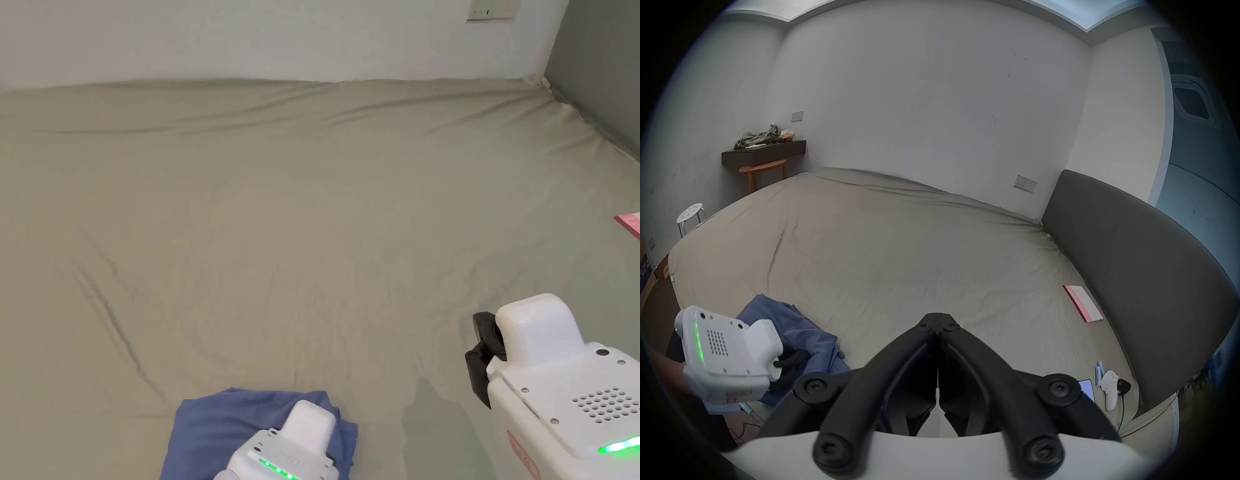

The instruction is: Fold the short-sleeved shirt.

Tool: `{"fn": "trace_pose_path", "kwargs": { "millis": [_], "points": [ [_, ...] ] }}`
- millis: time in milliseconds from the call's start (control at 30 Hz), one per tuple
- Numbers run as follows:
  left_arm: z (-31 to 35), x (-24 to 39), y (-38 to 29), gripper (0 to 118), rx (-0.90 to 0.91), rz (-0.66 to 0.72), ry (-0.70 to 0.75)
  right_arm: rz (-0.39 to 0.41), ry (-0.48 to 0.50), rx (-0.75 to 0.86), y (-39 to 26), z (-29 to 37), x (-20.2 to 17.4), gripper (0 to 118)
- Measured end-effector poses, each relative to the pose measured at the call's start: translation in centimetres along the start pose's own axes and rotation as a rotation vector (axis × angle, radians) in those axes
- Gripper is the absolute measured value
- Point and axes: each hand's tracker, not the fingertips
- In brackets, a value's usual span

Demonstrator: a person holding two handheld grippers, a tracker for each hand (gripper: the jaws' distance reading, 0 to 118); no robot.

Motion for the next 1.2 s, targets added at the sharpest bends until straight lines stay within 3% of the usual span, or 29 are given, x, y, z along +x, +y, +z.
{"fn": "trace_pose_path", "kwargs": {
  "millis": [133, 233, 267, 400, 533, 633, 733, 833, 967, 1033, 1067, 1100, 1167, 1200],
  "points": [
    [0.6, 2.0, -0.2, 0, 0.017, -0.006, -0.187, -0.017, 0.005, -0.002, 0.1, -0.6, -0.2, 2],
    [0.0, 2.0, -0.9, 0, -0.060, 0.141, -0.568, -0.028, 0.023, 0.010, 0.4, -1.2, -0.5, 2],
    [0.1, 1.5, -1.3, 0, -0.052, 0.218, -0.606, -0.035, 0.036, 0.021, 0.5, -1.5, -0.6, 2],
    [2.7, -3.9, -2.8, 0, 0.114, 0.456, -0.589, -0.092, 0.115, 0.018, 0.3, -3.4, -1.2, 2],
    [6.4, -12.3, -4.4, 0, 0.338, 0.586, -0.380, -0.117, 0.230, 0.001, -0.4, -5.0, -3.5, 2],
    [7.2, -17.7, -6.0, 0, 0.357, 0.674, -0.220, -0.094, 0.337, -0.005, -1.4, -6.2, -6.2, 2],
    [7.7, -21.7, -7.7, 0, 0.328, 0.702, -0.118, -0.018, 0.420, -0.111, -3.0, -8.2, -10.1, 2],
    [7.6, -23.2, -8.9, 0, 0.289, 0.692, -0.128, 0.028, 0.486, -0.245, -5.2, -10.3, -13.3, 2],
    [6.0, -23.8, -10.5, 0, 0.166, 0.710, -0.208, 0.091, 0.483, -0.472, -8.5, -13.4, -16.1, 2],
    [5.1, -24.0, -11.2, 0, 0.127, 0.737, -0.285, 0.071, 0.466, -0.444, -9.5, -13.9, -16.1, 2],
    [4.6, -24.2, -11.4, 6, 0.104, 0.759, -0.330, 0.031, 0.473, -0.420, -9.3, -13.8, -15.6, 2],
    [3.9, -24.4, -11.6, 20, 0.079, 0.797, -0.374, 0.008, 0.490, -0.453, -9.0, -13.9, -15.2, 2],
    [2.4, -25.2, -12.1, 89, 0.027, 0.873, -0.479, 0.013, 0.505, -0.457, -9.0, -14.3, -14.8, 2],
    [1.6, -25.3, -12.2, 114, 0.003, 0.897, -0.515, 0.020, 0.513, -0.455, -9.0, -14.1, -14.7, 2]
  ]
}}
